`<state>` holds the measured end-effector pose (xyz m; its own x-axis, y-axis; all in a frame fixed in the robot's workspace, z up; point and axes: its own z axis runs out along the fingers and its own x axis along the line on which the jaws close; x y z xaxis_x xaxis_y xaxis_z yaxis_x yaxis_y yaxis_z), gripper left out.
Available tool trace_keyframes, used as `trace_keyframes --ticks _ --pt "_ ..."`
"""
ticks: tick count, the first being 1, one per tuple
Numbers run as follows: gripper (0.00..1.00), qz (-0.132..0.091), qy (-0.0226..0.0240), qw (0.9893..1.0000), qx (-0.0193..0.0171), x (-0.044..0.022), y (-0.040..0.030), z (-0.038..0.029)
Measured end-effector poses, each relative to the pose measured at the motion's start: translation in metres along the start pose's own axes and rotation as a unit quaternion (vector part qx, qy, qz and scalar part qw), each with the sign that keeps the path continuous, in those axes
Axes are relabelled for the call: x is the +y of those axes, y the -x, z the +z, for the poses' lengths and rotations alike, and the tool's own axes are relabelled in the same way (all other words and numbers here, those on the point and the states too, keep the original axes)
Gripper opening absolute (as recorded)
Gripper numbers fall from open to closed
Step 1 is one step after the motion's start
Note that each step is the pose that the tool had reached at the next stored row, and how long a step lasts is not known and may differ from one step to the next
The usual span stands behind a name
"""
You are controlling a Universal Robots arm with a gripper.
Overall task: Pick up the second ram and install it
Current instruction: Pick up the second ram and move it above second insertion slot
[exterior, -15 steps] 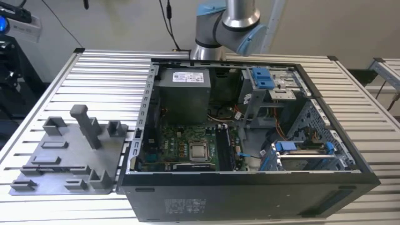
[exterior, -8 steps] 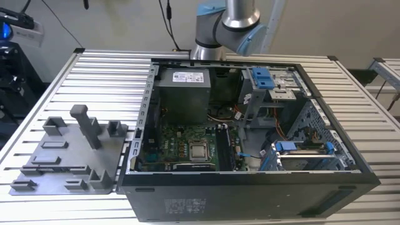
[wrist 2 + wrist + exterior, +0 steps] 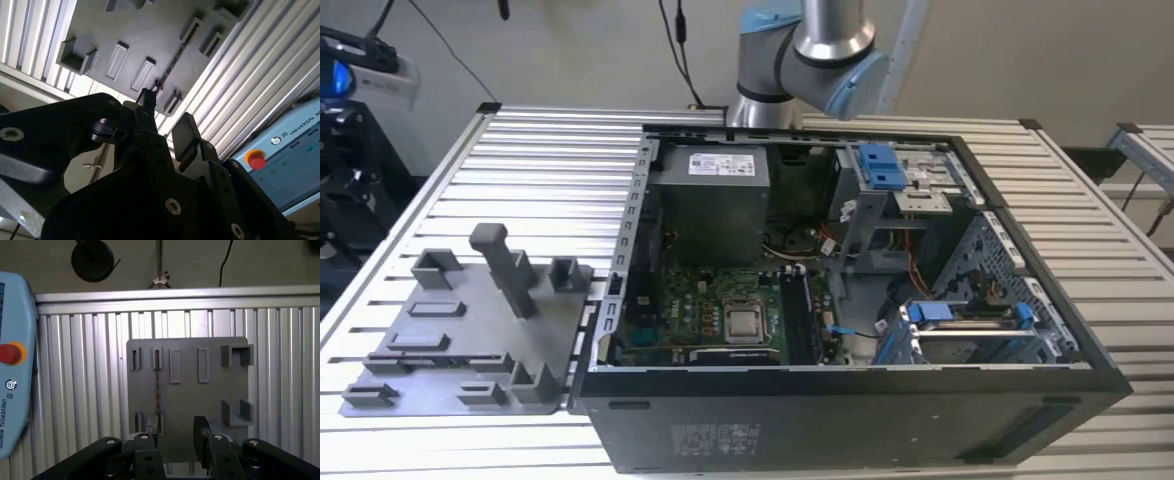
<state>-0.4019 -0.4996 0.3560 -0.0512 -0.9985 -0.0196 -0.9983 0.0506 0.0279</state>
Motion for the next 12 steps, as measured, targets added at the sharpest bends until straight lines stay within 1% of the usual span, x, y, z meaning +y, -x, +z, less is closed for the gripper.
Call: trace_keyframes --ticks 12 --pt "0.42 -0.003 0.0 1.0 -0.0001 -0.0002 -0.0002 0.0085"
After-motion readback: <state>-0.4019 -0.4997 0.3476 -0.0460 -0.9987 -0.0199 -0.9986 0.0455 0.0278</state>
